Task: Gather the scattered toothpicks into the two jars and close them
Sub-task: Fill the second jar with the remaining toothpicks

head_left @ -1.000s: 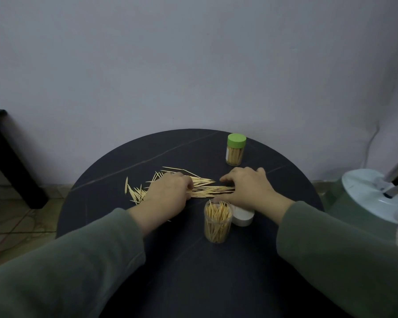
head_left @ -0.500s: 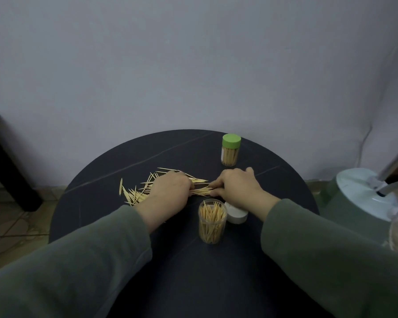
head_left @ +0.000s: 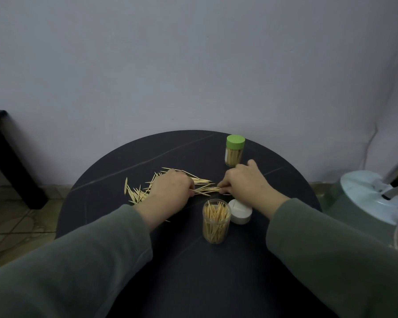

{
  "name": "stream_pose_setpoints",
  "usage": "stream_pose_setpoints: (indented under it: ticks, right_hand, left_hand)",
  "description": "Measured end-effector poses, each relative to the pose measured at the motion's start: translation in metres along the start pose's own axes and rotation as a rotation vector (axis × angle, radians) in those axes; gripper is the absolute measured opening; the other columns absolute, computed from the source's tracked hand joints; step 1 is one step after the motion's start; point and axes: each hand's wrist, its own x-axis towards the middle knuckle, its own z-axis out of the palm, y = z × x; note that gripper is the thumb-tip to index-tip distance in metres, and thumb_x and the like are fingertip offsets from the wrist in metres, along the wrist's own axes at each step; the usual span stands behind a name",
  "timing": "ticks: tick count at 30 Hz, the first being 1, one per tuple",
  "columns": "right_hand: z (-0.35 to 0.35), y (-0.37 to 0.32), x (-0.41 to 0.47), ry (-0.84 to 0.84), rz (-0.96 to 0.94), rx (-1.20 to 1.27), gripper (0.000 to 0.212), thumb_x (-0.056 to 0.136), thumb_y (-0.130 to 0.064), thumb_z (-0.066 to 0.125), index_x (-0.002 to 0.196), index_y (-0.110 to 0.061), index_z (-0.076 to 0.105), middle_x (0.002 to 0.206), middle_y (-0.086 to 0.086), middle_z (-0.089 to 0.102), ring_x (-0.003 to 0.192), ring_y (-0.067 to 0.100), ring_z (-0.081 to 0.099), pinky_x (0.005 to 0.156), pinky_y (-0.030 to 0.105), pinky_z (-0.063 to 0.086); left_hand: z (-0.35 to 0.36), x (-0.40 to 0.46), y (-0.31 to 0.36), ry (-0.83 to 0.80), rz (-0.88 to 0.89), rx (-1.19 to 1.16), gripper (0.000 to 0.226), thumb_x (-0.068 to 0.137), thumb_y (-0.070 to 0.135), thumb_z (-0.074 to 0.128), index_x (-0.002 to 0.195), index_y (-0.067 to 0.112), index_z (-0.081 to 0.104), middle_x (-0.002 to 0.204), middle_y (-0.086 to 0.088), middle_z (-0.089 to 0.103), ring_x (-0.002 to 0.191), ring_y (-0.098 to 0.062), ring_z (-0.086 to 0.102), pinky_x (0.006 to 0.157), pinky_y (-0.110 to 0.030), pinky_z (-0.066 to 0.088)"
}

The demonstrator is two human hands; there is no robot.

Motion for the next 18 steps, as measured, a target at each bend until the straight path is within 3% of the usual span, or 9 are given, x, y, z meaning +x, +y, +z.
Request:
stream_pose_setpoints:
  ticks: [11,18]
  right_hand:
    - [0.0024,0.0060,-0.0025,-0.010,-0.056,-0.099,0.025,0.100,-0.033,0.046,0.119,-0.033,0.063,0.109,-0.005,0.064,0.102,0.018,0.052,0.092,0.040,0.030]
    - [0.0026,0.0088,-0.0054,-0.017,-0.096,-0.155,0.030,0.101,-0.030,0.045,0.129,-0.034,0.056,0.119,-0.002,0.060,0.110,0.020,0.050,0.096,0.042,0.030]
  left_hand:
    - [0.0029,-0.0017,0.0016,0.066,0.001,-0.065,0.028,0.095,0.042,0.054,0.115,0.029,0.069,0.116,0.004,0.060,0.112,-0.017,0.050,0.087,-0.033,0.050]
    - [0.0008,-0.0024,0.0023,0.116,-0.025,-0.105,0.028,0.096,0.040,0.053,0.118,0.030,0.068,0.120,0.005,0.057,0.109,-0.015,0.046,0.084,-0.028,0.044]
